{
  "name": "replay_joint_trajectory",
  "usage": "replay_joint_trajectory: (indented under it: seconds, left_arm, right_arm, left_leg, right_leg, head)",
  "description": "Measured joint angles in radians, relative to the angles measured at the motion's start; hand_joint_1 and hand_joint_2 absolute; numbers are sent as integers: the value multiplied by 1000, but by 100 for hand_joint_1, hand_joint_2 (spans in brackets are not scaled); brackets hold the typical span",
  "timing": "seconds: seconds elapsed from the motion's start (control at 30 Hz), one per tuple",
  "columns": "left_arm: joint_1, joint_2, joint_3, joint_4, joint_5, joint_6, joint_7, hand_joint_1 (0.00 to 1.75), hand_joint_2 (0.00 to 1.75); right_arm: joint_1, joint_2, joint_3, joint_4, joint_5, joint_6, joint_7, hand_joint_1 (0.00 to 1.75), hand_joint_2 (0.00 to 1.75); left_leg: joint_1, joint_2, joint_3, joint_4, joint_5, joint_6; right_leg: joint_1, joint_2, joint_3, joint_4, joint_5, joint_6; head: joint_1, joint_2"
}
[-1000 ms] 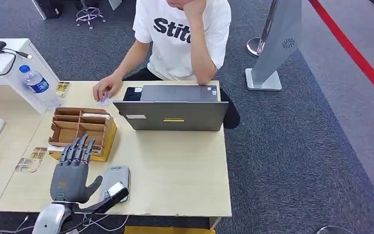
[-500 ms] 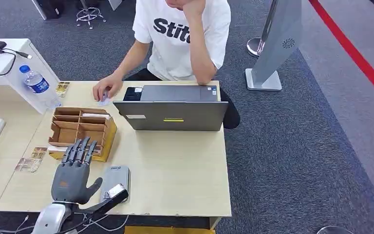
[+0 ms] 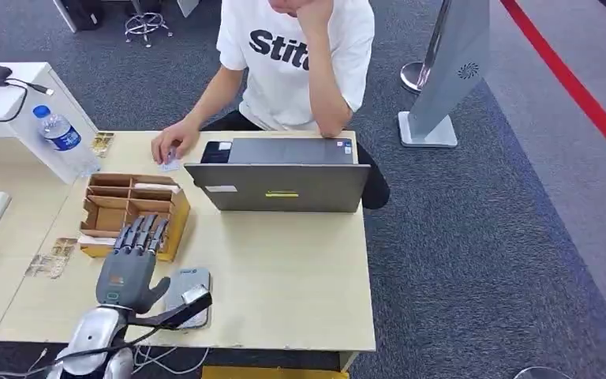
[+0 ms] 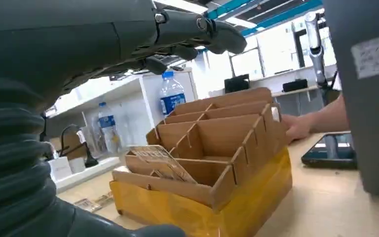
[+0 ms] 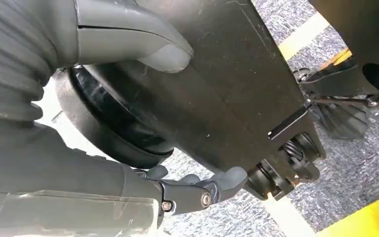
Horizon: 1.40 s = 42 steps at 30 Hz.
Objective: Pass the card to the sensor for recognition and then transmit it.
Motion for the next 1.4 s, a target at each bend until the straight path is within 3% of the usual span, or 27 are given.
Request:
replay_joint_trajectory:
  seconds: [0.13,0.3,1.17,1.4]
  left_arm:
    - [-49,18,0,84,-2,15,-10,0,175]
    - [-64,22,0,119,-5,18,-16,0,175]
    - [-115,42,3,209,-7,17,-14,0,175]
    - [-114,49,41,207,-7,16,-12,0,175]
  right_arm:
    - [1,0,0,0,0,0,-2,0,175]
    - [1,0,0,0,0,0,-2,0,175]
    - [1,0,0,0,0,4,-1,0,175]
    - [2,0,0,0,0,4,1,0,175]
  left_leg:
    - [0,1,0,0,0,0]
    - [0,1,0,0,0,0]
    - [0,1,0,0,0,0]
    - [0,1,0,0,0,0]
  right_leg:
    - [0,1,0,0,0,-1]
    - [0,1,0,0,0,0]
    - [0,1,0,0,0,0]
    - [0,1,0,0,0,0]
  head:
    - [0,0]
    - [0,0]
    - [0,0]
    - [0,0]
